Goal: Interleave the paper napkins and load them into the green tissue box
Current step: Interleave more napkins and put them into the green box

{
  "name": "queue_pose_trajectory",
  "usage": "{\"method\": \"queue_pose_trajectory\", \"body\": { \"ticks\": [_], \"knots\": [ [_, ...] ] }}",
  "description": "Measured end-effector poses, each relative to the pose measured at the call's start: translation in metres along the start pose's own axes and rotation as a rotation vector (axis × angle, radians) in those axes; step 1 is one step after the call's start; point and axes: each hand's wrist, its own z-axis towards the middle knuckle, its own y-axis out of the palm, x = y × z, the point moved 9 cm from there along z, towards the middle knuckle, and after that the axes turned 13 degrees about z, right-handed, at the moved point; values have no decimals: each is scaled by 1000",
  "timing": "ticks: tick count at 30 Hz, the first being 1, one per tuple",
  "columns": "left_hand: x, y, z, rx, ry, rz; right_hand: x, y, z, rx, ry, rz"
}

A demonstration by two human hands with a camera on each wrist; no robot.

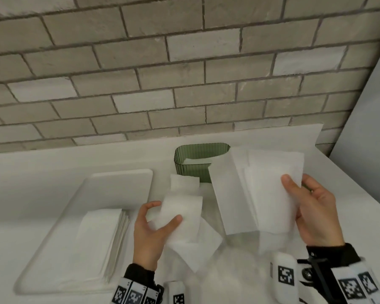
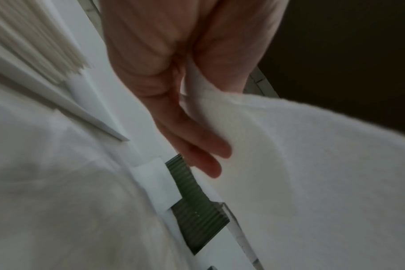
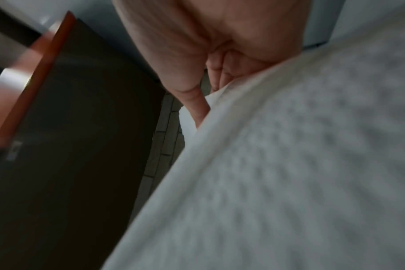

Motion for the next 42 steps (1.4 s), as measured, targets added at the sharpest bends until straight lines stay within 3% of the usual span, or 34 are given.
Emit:
{"method": "queue_pose_trajectory", "body": {
  "ticks": [3,7,17,26,33,42],
  "knots": [
    [-14,0,-3,-16,-35,15,6,-6,0,-17,28,-97],
    [-22,1,-8,-18,-54,-30,28,3,-5,-101,174,-162],
    [35,8,-41,43,286,26,77,40,-25,-133,424,114],
    [47,36,-59,-150,102,-129,127,51,-54,-107,649,138],
    [35,32,-56,-94,58,-170,130,51,-58,-87,607,116],
    [38,31,-59,-117,116,-170,134,61,-74,-146,790,193]
  ]
}}
